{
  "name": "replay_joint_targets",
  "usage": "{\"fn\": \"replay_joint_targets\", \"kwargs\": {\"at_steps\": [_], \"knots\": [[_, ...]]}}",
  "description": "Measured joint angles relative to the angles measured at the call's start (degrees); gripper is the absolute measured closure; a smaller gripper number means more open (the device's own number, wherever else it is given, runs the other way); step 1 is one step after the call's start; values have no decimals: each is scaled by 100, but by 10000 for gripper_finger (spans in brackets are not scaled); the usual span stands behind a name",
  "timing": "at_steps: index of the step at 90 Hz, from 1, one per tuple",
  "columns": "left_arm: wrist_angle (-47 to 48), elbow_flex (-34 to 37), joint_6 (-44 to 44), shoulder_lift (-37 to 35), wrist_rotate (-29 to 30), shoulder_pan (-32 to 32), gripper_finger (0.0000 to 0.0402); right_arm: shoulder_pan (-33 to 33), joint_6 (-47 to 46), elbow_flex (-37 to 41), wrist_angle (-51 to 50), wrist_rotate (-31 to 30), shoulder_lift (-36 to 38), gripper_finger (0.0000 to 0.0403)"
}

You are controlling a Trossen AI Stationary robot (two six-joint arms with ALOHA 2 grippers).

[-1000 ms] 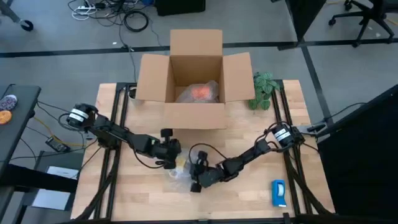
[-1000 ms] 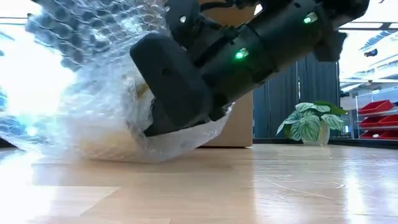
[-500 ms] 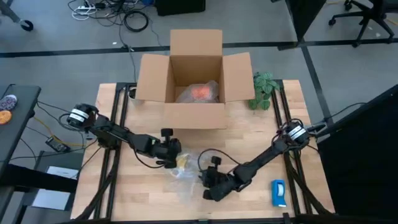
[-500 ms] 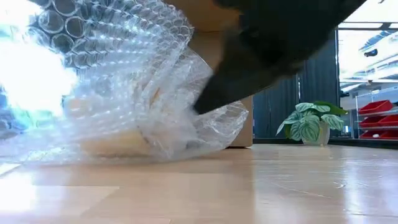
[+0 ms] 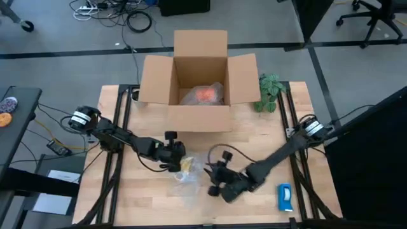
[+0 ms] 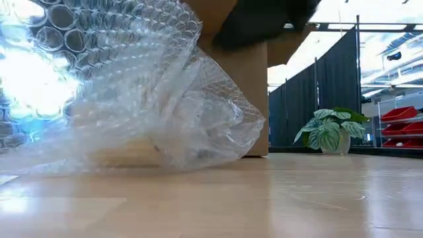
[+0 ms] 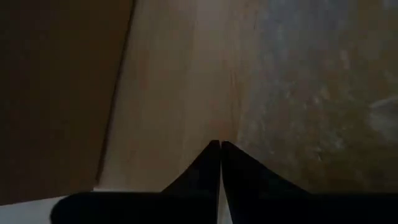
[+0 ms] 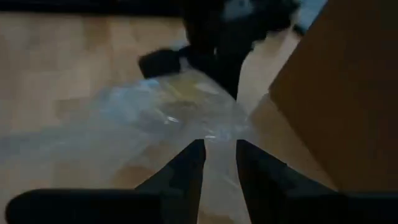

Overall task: Wrap mug
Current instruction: Wrap the yellow mug with the bubble wrap

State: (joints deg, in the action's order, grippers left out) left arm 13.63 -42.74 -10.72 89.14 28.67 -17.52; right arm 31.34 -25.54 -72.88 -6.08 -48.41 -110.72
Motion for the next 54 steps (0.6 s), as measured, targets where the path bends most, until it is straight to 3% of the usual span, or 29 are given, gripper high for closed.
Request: {"fn": "replay_joint_targets", "kwargs": {"at_steps": [8,32,54], "knots": [[-6,0,4,0,-2,0,402,-212,337,21,623,525,-502,328],[-22,15,98,0,-20,-11,401,-769,1774,22,3387,1211,-1482,328],[-260,33,253,61,13,1,401,-1299,2476,24,3955,1571,-1563,328]]}}
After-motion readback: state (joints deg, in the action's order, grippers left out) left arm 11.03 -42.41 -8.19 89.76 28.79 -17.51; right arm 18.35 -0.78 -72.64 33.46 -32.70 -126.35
